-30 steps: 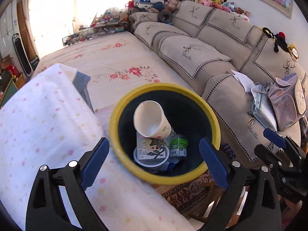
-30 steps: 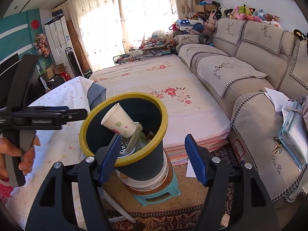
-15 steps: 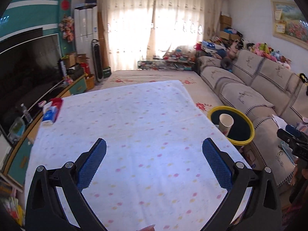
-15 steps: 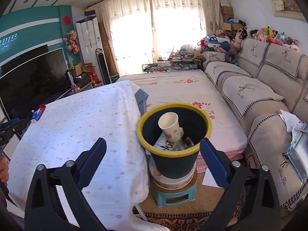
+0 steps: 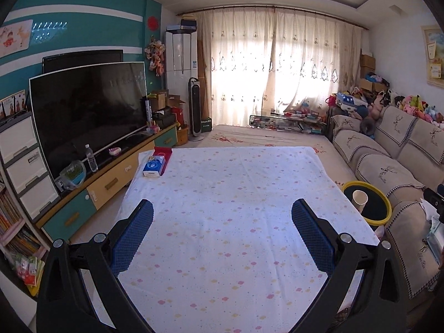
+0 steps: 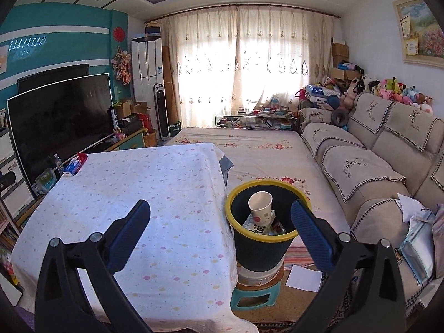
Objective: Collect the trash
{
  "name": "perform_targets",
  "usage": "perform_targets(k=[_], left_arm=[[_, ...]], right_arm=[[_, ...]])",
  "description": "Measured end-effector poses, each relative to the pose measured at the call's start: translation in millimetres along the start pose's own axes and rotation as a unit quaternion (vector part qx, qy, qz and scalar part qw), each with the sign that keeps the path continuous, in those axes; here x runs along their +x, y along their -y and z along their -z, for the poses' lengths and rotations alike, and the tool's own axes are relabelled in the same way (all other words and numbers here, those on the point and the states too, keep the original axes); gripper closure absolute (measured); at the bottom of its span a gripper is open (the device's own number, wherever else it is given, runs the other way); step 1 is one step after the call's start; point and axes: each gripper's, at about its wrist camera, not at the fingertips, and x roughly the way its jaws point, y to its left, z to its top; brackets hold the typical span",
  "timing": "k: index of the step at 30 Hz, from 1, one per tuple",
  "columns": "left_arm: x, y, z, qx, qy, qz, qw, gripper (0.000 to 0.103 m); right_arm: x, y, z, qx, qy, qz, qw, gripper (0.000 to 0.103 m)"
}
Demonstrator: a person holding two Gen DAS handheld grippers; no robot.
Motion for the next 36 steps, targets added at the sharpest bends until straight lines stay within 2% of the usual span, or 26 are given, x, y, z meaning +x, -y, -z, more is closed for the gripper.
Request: perform_targets(k=[6,14,36], left_arm=[[-4,-10,13,-0.016,-0.013,-0.006,0.9998,0.005],[7,6,5,-0.015,-0.012,-0.005,0.9998,0.005],[10,11,2,-0.012,-0.016,-0.004,0.9998,0.005]], right_arm=[[0,-6,4,-0.001,-0.001,-0.012,1.0,0.007],[6,-6,6,0.005,-0.004,-0.014,1.0,0.007],[15,-3,8,0.008,-0.011,-0.014,1.0,0.007]])
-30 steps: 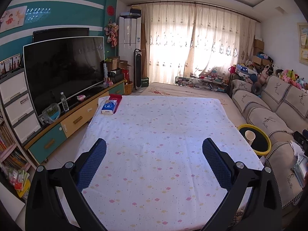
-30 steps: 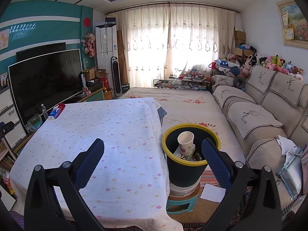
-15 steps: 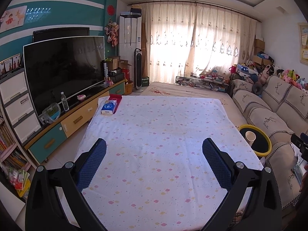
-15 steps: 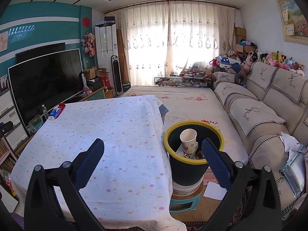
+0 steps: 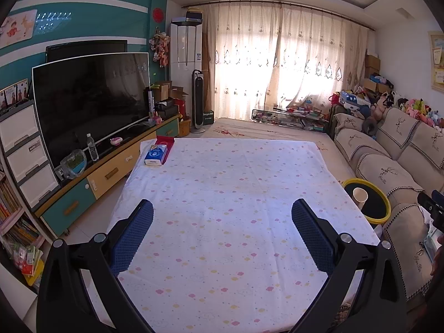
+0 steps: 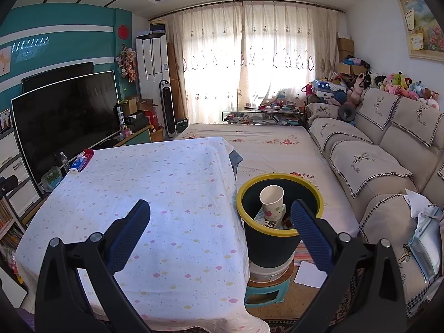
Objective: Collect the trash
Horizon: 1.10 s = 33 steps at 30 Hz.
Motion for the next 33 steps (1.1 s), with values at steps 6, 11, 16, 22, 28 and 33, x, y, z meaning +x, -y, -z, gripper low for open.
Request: perform_targets(k=[6,11,16,22,28,33], left_arm=[[1.7,3.9,1.7,0.003,-0.002,0.001,1.0,0.005],[3.0,4.3,1.4,0.005,-0.003,0.001,1.0,0.005],[4.9,5.6,2.6,0.005,-0.005,-0.001,1.0,0.005],[7.1,7.9,3.5,0.006,-0.008,0.0,0.9999,0.005],[8.8,8.9,4.9,0.007,-0.01,0.001,0.9999,0.005],[9.8,9.8,6.4,0.008,-0.012,0.0,0.9999,0.005]], right_arm=[[0.0,-0.1,0.3,0.001,0.001,-0.002,1.0,0.007],[2.5,-2.2,1.5,0.002,0.0,-0.003,1.0,0.007],[6.3,-4.0,4.0,0.003,-0.002,-0.003,1.0,0.007],[6.7,-3.9,4.0,0.004,-0.002,-0.003,1.0,0.007],[7.6,-4.1,4.8,0.004,-0.002,-0.004,1.0,0.007],[7.4,-3.3,4.4,0.004,-0.002,-0.005,1.0,0.007]])
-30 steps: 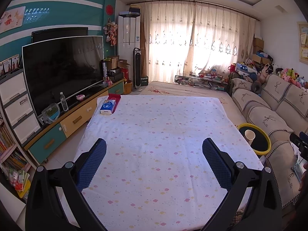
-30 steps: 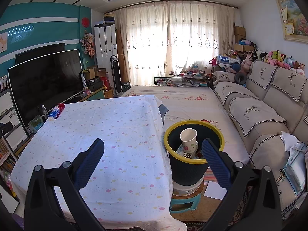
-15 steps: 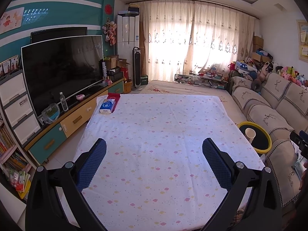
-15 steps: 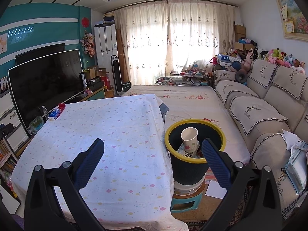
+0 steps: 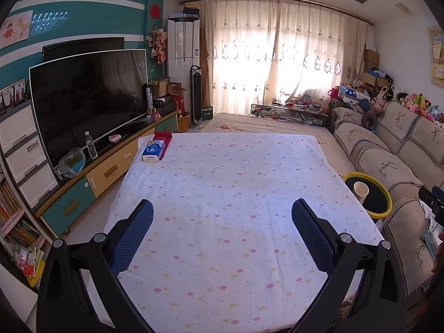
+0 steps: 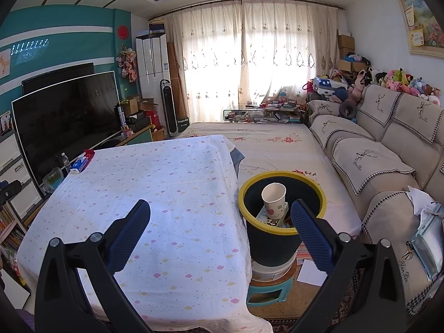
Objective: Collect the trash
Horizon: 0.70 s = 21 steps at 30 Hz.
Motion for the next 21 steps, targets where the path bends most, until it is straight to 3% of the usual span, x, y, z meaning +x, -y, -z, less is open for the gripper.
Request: perform_targets(k=[21], left_arm=[[3.0,4.1,4.7,-0.001,-0.003,0.0,1.0,0.005]], right_arm=[[4.0,-2.3,3.6,0.002,0.0,-0.002,1.0,0.006]])
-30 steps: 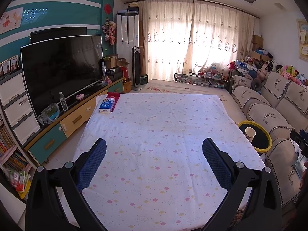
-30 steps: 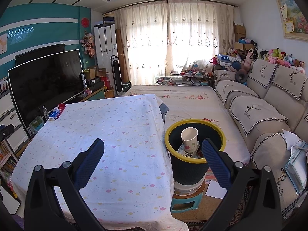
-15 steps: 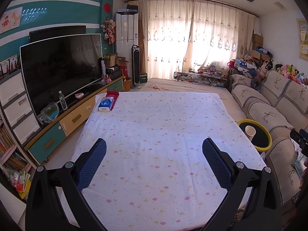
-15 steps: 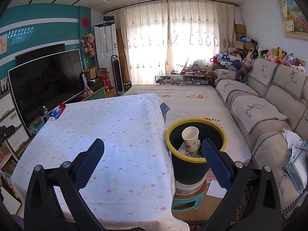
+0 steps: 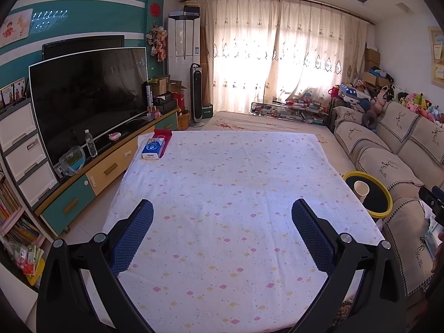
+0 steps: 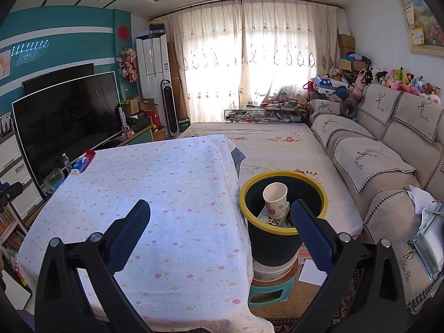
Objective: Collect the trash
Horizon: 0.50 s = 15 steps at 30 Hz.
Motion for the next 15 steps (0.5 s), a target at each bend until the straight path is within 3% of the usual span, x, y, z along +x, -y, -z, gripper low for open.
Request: perform_targets(k=[15], left_arm=[[1.2,1.8,2.2,0.001,-0.001,-0.001,1.0,0.005]], right_arm=[[-0.2,-0.1,-0.4,0.001,0.0,0.0,1.0,0.006]])
